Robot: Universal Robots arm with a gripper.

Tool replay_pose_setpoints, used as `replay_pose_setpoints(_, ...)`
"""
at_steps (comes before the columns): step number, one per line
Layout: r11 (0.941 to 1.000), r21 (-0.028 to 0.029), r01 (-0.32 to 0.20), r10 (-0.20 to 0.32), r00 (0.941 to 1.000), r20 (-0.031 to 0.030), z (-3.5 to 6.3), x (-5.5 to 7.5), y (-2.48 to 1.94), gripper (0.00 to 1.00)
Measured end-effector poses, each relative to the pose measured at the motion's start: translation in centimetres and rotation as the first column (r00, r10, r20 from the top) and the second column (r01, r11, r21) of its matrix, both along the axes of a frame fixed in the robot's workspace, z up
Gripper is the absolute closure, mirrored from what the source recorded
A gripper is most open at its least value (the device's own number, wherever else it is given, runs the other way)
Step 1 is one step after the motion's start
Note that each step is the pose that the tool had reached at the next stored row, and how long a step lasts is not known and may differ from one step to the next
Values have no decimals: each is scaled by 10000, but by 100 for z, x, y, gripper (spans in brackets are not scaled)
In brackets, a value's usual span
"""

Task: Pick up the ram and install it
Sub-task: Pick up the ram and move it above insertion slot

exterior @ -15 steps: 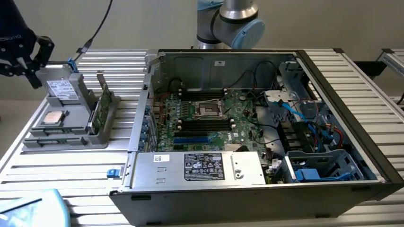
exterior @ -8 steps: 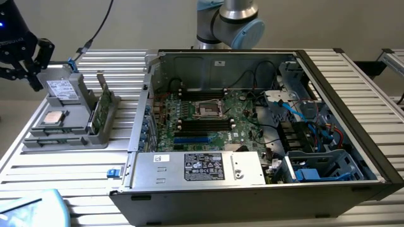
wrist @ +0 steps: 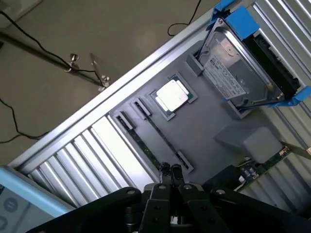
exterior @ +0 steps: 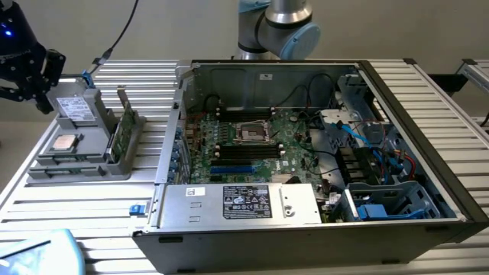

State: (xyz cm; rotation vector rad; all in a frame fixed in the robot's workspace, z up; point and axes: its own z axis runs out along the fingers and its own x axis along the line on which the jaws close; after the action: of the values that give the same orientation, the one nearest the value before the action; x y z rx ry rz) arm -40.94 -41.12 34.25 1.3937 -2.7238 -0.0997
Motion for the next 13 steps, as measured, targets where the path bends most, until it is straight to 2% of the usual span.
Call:
replay_pose_setpoints(4, 9974, 0, -724, 724, 9974, 0, -32, 0, 0, 89)
replay_pose_setpoints(7, 9919, 0, -1267, 1267, 9919, 0, -57, 0, 0, 89)
replay_pose_setpoints(10, 9837, 13, -1801, 1801, 9837, 3, -80, 0, 0, 89)
replay_pose_setpoints(13, 9723, 39, -2339, 2339, 9723, 10, -103, 0, 0, 89)
